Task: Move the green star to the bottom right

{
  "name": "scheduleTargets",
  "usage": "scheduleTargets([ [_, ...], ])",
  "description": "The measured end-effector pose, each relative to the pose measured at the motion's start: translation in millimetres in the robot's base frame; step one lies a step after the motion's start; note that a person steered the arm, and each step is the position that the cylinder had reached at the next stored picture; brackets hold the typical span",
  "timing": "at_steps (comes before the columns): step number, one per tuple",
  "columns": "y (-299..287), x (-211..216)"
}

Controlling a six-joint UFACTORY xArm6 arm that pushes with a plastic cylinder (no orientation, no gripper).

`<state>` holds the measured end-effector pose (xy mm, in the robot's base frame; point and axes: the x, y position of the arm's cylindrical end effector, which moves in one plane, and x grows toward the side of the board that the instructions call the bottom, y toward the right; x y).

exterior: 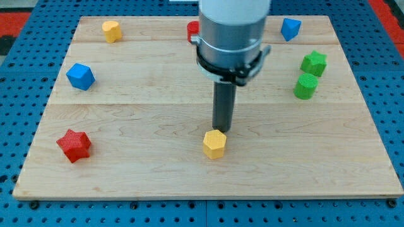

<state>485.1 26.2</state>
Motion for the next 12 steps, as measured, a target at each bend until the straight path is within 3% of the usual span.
scheduleTargets([
  [1,-3.6,-2.6],
  [2,-3.6,54.5],
  [3,-0.9,39.1],
  [4,62.7,3.3],
  [5,192.2,0.6],
  [6,293.9,-41.7],
  [7,294.2,-136.2],
  [8,215.8,-175.9],
  [9,186.5,-178.6],
  [10,186.5,-155.2],
  [12,216.9,-68.7],
])
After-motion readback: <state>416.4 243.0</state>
